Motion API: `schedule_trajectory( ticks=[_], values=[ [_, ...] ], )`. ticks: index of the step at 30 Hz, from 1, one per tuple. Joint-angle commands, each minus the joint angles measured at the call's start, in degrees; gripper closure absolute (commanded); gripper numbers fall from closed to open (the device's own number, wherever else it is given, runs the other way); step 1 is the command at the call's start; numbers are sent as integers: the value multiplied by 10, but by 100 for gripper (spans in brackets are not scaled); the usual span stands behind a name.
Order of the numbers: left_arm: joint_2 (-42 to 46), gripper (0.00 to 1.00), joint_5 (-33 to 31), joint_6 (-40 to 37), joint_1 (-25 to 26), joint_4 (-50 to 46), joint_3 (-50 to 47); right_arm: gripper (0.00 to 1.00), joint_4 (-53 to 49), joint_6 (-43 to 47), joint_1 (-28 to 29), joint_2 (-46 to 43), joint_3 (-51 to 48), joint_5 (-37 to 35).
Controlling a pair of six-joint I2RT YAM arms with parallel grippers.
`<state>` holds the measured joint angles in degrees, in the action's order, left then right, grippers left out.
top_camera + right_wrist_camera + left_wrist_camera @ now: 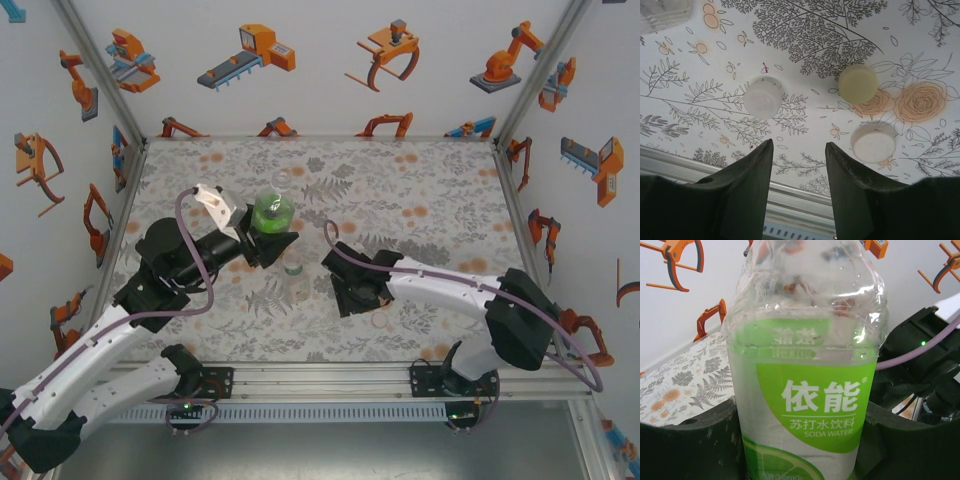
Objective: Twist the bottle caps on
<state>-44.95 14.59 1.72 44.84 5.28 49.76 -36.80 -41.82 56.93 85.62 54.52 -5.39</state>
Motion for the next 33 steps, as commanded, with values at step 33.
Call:
schedule_trajectory(
  ticks=[33],
  values=[
    [11,100,10,-11,-2,-52,22,53,43,-37,54,136,69,-70]
  ],
)
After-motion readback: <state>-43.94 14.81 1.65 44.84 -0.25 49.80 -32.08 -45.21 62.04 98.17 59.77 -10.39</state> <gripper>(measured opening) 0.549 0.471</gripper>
